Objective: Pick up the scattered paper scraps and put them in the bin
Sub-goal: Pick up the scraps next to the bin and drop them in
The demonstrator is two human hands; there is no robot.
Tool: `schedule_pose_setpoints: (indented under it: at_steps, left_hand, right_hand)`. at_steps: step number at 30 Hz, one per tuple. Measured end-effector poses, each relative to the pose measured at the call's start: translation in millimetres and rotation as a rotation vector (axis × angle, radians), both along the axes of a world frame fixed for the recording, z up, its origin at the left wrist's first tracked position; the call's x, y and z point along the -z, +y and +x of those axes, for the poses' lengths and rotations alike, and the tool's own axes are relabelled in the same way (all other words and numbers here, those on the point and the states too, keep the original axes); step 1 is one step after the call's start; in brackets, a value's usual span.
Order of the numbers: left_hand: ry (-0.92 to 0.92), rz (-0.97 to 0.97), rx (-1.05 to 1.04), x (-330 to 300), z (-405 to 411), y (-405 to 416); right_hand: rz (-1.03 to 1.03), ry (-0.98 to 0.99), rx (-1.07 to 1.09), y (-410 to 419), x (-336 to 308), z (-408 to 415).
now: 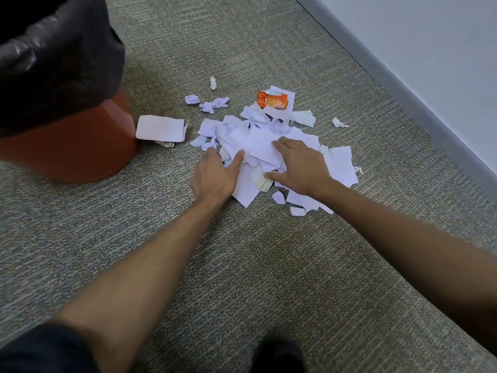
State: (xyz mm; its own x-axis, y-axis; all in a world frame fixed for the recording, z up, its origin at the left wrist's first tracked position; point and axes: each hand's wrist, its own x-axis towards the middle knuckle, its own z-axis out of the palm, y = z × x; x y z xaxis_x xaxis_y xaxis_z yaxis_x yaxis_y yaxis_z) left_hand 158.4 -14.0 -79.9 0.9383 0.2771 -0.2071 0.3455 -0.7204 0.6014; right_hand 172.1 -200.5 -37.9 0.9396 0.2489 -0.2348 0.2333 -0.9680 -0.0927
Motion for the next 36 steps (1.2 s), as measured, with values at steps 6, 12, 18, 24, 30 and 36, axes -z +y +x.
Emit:
schedule_pose_setpoints:
  at_steps: [6, 12, 18, 24, 30, 36]
  left_hand:
    - [0.067, -0.169, -0.119, -6.7, 31.2, -10.1]
    - [0.064, -0.553, -0.225, -8.0, 37.1, -4.8]
    - [-0.076, -0.723, -0.209, -35.1, 30.0, 7.1]
    - [-0.329, -0.601, -0.107, -96.6, 22.5, 37.1]
    - [-0.571, -0.449, -0.027, -182.2, 8.7, 80.6]
    - [-0.811, -0.159, -0.118, -241.5, -10.3, 143.0]
  right_hand:
    - [-0.1, -0.151, -0.039, 10.1, 10.8, 9.2]
    - [-0.148, -0.223, -0.021, 12.6, 3.2, 7.9]
    - [0.084, -0.416, 0.092, -6.1, -16.9, 12.2]
    - [0.591, -0.41, 0.174, -1.9, -75.5, 10.1]
    - [0.975, -0.412, 0.133, 34.0, -133.4, 1.5]
    - [1.182, -0.4, 0.024, 102.4, -184.2, 10.7]
